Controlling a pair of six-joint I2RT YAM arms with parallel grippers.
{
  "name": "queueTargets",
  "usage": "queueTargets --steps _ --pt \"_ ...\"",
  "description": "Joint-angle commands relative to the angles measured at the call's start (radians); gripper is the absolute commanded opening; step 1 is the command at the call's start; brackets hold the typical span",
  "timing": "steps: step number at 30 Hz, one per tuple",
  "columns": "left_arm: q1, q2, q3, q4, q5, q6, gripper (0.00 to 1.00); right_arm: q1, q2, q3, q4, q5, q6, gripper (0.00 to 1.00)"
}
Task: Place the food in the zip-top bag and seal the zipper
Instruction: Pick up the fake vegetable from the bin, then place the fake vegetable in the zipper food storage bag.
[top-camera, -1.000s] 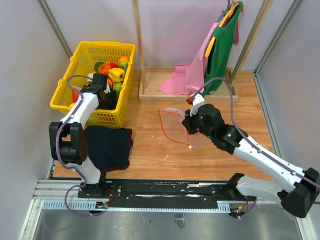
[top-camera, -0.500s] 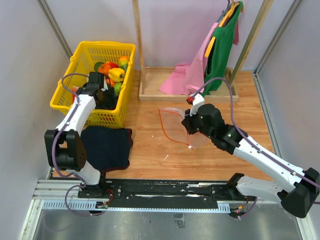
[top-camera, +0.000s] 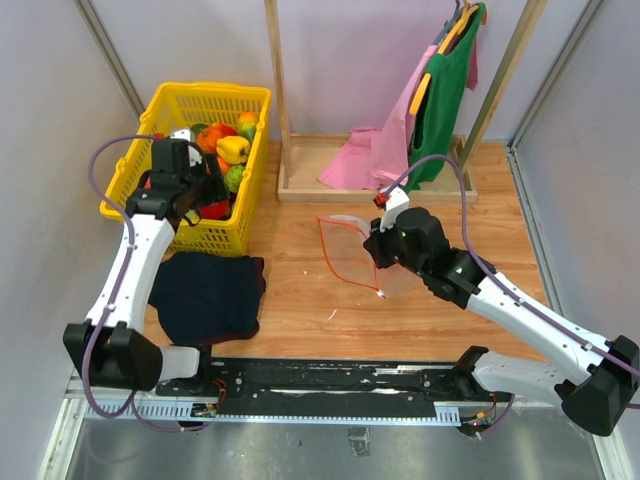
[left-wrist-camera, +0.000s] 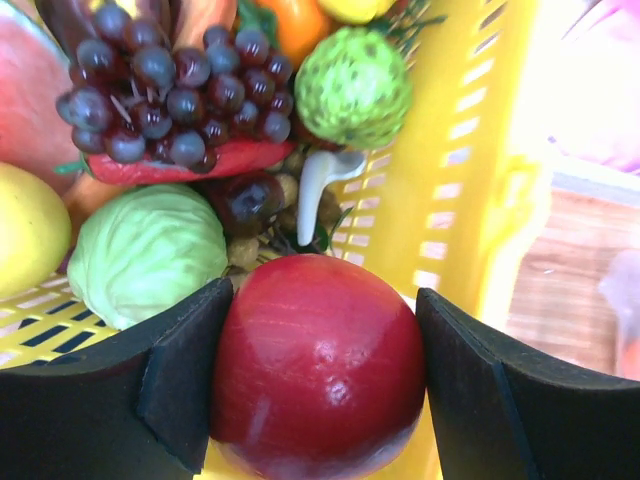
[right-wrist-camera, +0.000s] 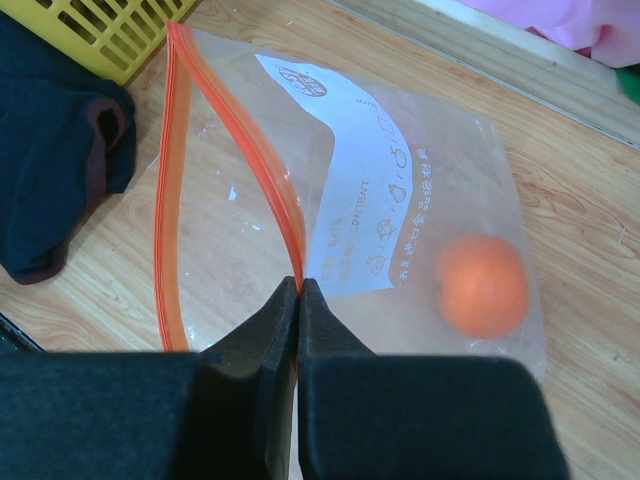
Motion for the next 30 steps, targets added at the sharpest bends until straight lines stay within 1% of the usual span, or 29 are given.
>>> queueTargets --steps 1,4,7,11,18,22,30 --pt "-0.015 -0.109 -0.029 0.118 -0.004 0.001 0.22 -0.014 -0.011 -0.007 0.022 -0.007 0.013 0.01" --pt "-0.023 -0.169 -0.048 0.169 0.029 0.004 0.2 -0.015 -0.014 -0.008 0.027 -0.012 0.016 0.01" --pt "-0.039 -0.217 -0.066 0.219 0.101 0.021 0.2 -0.015 -0.01 -0.007 0.03 -0.019 0.018 0.01" --pt "-0.093 -0.268 -0.092 0.282 0.17 0.037 0.2 -0.015 -0.004 -0.002 0.034 -0.026 0.019 0.01" --pt "-0.254 -0.36 -0.195 0.446 0.239 0.068 0.18 -0.015 0.0 0.005 0.036 -0.04 0.019 0.01" --pt "-0.329 -0.388 -0.26 0.541 0.293 0.07 0.15 -0.014 -0.002 0.007 0.037 -0.046 0.021 0.01" --pt "-0.561 -0.412 -0.401 0.762 0.249 0.132 0.14 -0.015 -0.013 0.004 0.039 -0.055 0.026 0.01"
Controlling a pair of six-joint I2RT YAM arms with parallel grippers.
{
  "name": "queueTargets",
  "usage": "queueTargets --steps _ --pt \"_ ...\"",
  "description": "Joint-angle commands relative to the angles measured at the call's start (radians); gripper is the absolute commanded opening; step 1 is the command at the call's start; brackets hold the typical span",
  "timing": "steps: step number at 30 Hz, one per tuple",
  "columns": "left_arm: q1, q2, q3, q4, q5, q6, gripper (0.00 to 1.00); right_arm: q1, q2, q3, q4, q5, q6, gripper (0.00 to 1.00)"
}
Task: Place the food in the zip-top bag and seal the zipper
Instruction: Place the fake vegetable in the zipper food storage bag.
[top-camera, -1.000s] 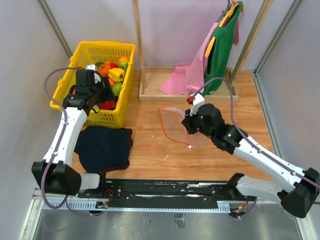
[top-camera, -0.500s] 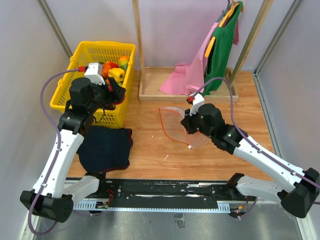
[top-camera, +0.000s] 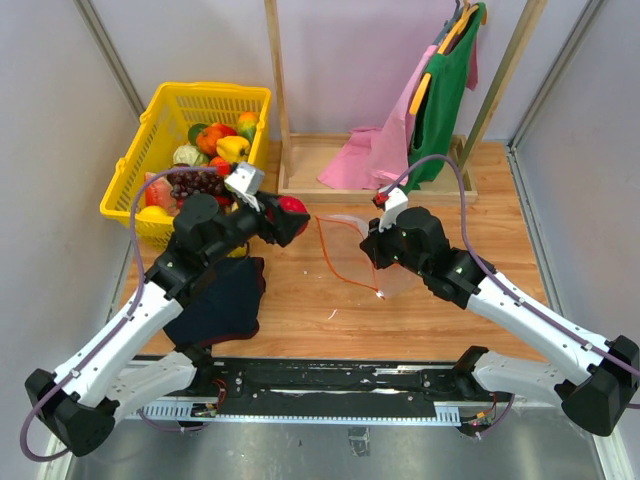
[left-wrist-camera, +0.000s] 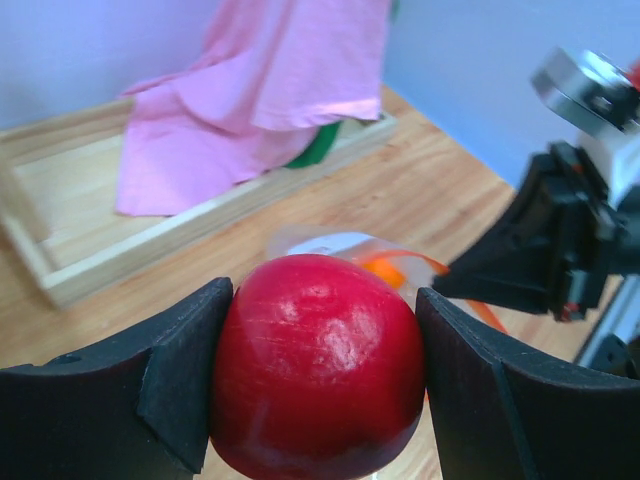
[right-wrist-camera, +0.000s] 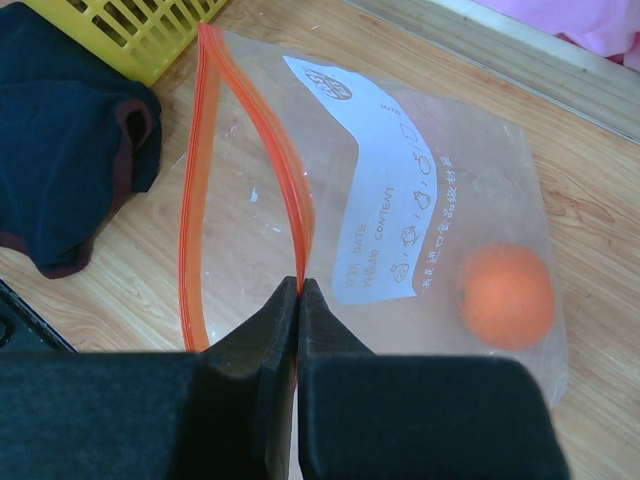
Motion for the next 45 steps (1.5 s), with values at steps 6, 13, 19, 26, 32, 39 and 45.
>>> queueTargets --steps 6,13,19,26,32,39,45 --pt "-0.221 0.011 -0.124 0.329 -0.017 0.095 0.13 -0.014 -0.029 0.0 0.025 -0.012 0.015 0.01" --pt "-0.324 0.067 -0.215 0.492 -0.023 0.154 0.12 -0.014 -0.044 -0.002 0.023 -0.019 0.013 0.01" --pt "-0.356 0.142 -0.245 0.55 -0.056 0.187 0.12 -0.014 -0.052 -0.005 0.023 -0.039 0.008 0.01" --pt "-0.373 0.229 -0.241 0.57 -0.085 0.201 0.13 -0.014 -0.062 -0.007 0.024 -0.052 0.001 0.01" --pt "-0.376 0.268 -0.24 0.57 -0.19 0.229 0.22 -0.015 -0.063 -0.004 0.024 -0.084 -0.007 0.01" --pt "-0.376 0.315 -0.221 0.573 -0.349 0.214 0.34 -0.015 -0.066 -0.004 0.018 -0.107 -0.009 0.01" --pt "-0.376 0.343 -0.223 0.636 -0.418 0.19 0.41 -0.014 -0.052 0.002 0.014 -0.147 -0.005 0.01"
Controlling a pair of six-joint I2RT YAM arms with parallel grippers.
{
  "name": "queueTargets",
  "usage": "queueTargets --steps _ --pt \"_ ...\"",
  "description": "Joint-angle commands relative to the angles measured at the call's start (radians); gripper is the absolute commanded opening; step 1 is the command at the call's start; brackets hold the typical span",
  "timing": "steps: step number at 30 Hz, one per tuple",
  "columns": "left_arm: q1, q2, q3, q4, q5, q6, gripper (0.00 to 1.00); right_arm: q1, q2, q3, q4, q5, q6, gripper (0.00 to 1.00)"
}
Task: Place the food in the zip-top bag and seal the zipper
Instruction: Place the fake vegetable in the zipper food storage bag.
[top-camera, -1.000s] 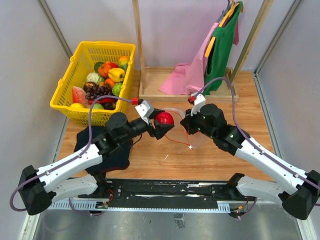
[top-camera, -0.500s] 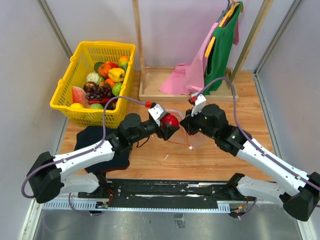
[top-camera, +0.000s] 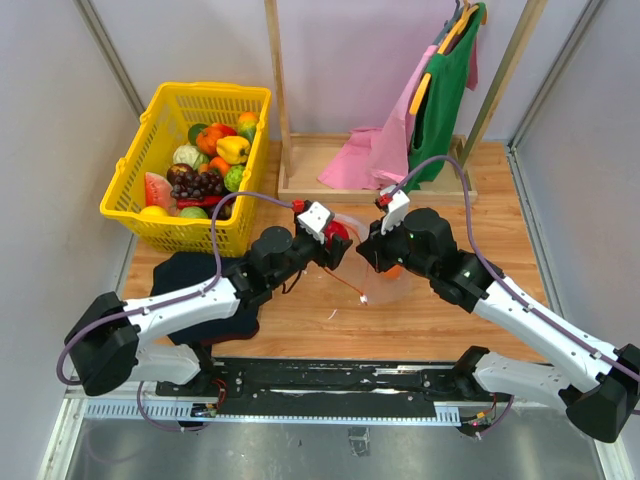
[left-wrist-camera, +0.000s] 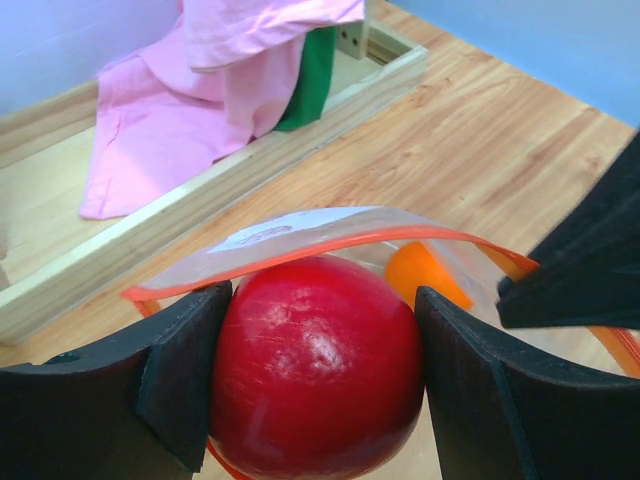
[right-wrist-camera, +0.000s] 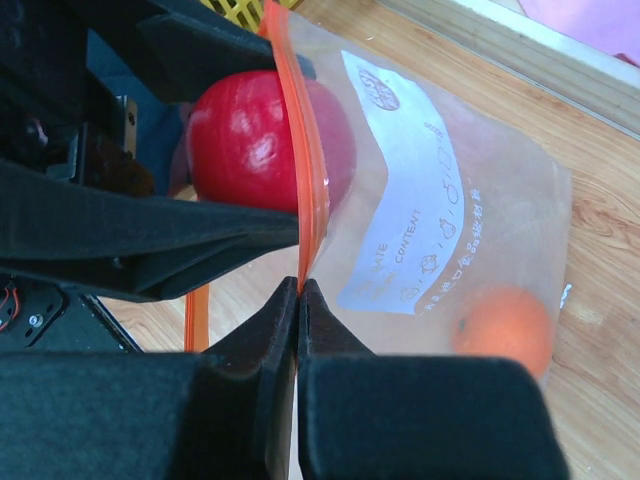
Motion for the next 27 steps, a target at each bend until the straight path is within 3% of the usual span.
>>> queueTargets --steps 1,6,18,27 --pt "-0.008 0.019 0.019 0.108 -0.092 -0.03 0.42 -0.014 -0.005 0.002 0.014 -0.044 -0.01 0.01" --pt "-0.01 0.047 0.01 0.177 -0.109 -0.073 0.53 -0.014 0.0 0.004 0.012 -0.048 -0.003 0.01" --pt "-0.016 0.076 0.02 0.141 -0.077 -0.099 0.78 -0.014 -0.003 0.001 0.012 -0.016 0.004 0.01" --pt "-0.017 0.076 0.033 0.108 -0.061 -0.13 0.86 -0.014 -0.003 -0.004 0.011 -0.006 0.009 0.01"
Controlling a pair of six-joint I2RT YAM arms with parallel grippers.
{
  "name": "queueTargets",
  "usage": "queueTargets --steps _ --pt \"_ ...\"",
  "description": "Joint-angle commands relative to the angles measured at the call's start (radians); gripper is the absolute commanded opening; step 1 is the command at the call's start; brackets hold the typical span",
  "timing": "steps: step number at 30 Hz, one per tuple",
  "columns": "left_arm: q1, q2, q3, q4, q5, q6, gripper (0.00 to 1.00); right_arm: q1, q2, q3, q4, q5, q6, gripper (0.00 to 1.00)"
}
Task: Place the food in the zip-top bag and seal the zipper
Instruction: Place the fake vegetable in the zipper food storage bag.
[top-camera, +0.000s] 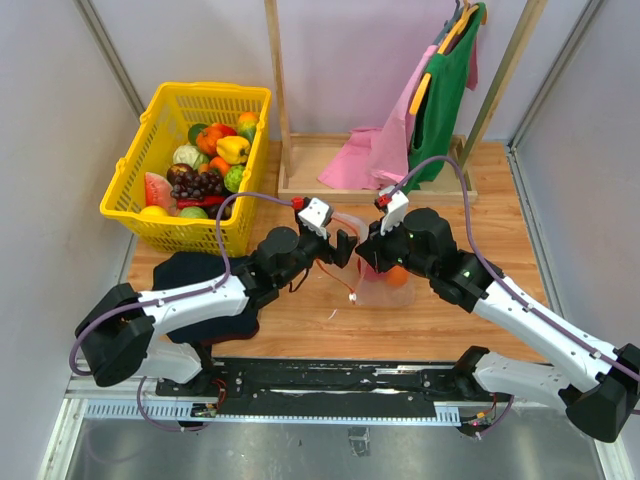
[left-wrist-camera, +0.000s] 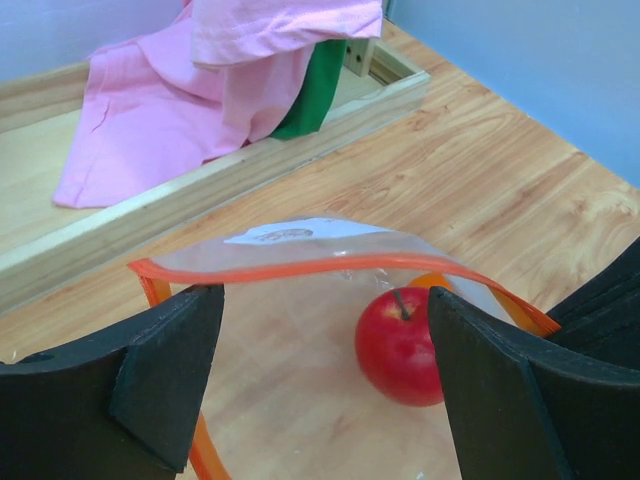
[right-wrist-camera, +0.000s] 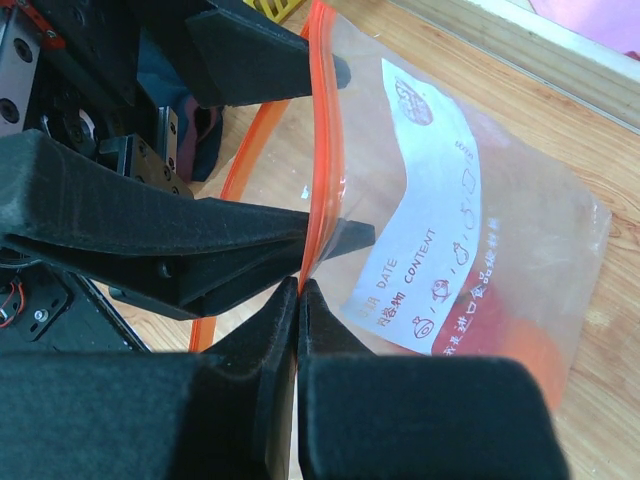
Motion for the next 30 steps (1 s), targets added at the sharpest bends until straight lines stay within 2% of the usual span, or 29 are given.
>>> queueTargets --steps 1,6,14,20,25,30 --pt "-0.011 -0.01 0.032 -0.011 0.005 -0.025 0.86 -0.014 -0.005 -0.003 0.011 0.018 0.009 0.01" --pt "-0.011 -0.043 0.064 -0.106 0.01 -0.06 0.86 -0.015 -0.009 -0.007 0.009 0.035 0.016 0.01" --pt "-0.01 -0.141 0.172 -0.436 0.008 -0.17 0.86 -0.014 -0.02 0.003 -0.022 0.105 0.019 0.01" --pt "-0.011 -0.209 0.189 -0.642 -0.01 -0.295 0.85 -0.015 -0.019 0.007 -0.026 0.129 0.019 0.01" --pt "-0.011 -0.198 0.178 -0.806 -0.081 -0.436 0.83 -0.015 -0.019 0.01 -0.027 0.137 0.017 0.01" --pt "-0.011 -0.157 0.141 -0.839 -0.046 -0.521 0.78 -0.014 -0.013 0.012 -0.025 0.137 0.015 0.01"
